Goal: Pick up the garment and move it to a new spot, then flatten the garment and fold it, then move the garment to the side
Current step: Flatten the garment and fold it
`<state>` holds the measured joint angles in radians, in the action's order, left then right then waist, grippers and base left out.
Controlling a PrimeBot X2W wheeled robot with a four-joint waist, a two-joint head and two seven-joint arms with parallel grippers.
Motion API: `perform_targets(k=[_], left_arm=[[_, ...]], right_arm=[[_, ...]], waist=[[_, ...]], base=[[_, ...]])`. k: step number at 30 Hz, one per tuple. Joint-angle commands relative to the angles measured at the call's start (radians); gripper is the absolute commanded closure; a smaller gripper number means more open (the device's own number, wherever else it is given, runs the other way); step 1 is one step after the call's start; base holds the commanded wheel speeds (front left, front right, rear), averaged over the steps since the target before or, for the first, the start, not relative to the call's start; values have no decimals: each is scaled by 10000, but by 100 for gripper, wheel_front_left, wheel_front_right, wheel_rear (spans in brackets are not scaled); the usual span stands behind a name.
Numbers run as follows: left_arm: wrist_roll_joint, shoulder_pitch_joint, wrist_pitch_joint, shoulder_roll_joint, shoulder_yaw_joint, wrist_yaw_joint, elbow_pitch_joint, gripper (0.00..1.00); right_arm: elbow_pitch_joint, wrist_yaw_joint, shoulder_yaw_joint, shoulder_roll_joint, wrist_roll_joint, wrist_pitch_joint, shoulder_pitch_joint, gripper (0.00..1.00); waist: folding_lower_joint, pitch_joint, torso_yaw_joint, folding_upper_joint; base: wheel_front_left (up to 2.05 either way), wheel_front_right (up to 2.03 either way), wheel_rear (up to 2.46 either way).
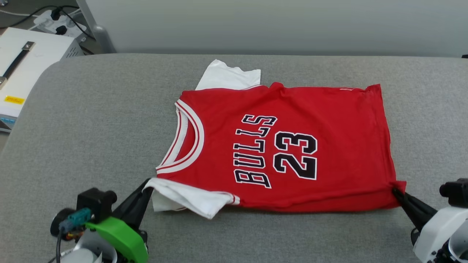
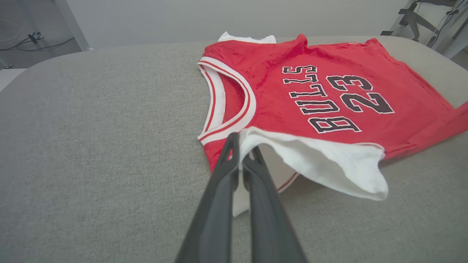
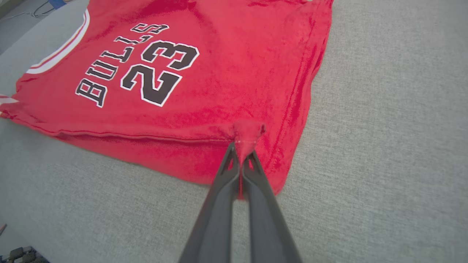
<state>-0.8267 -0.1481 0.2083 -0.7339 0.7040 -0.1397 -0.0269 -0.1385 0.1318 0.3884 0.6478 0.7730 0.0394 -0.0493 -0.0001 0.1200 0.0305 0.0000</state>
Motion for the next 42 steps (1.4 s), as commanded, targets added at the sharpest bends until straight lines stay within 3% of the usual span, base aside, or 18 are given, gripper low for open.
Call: perform_targets(k=[1, 9, 20, 28, 36, 37, 38, 39, 42], left_arm=[[236, -502, -83, 94, -21, 163, 152, 100], [544, -2857, -484, 361, -160, 1078, 1400, 100], [880, -5088, -355, 1040, 87, 2269, 4220, 100], [973, -5807, -212, 1773, 834, 2634, 6378, 100], [654, -6069, 51, 2334, 1670, 2698, 7702, 97], [576, -6084, 93, 2357, 1721, 2699, 7787, 44], [522, -6125, 171, 2358, 1763, 2700, 7864, 8], [466, -6151, 223, 2341, 1782, 2700, 7915, 0], [349, -6260, 353, 2210, 1855, 2701, 7953, 0]], right_arm=[[107, -11, -165, -92, -83, 63, -305, 100], [121, -11, -526, -486, -189, 498, -1383, 100], [-773, -11, -81, -729, -360, 739, -3141, 100], [-1936, -11, 548, -742, -433, 744, -4220, 100], [-2856, -11, 1207, -823, -363, 433, -4716, 100], [-2882, -11, 1242, -805, -384, 324, -4732, 67], [-2885, -11, 1263, -792, -376, 185, -4732, 16], [-2875, -11, 1238, -788, -342, 65, -4717, 0], [-2701, -11, 1187, -669, -320, -278, -4552, 0]], waist=[[1, 299, -184, 0], [1, 1231, -552, 0], [1, 2433, -791, 0], [1, 2815, -804, 0], [1, 2736, -663, 0], [1, 2674, -647, 0], [1, 2581, -626, 0], [1, 2498, -611, 0], [1, 2155, -528, 0]], base=[[0, 0, 0], [0, 0, 0], [0, 0, 0], [0, 0, 0], [0, 0, 0], [0, 0, 0], [0, 0, 0], [0, 0, 0], [0, 0, 0]])
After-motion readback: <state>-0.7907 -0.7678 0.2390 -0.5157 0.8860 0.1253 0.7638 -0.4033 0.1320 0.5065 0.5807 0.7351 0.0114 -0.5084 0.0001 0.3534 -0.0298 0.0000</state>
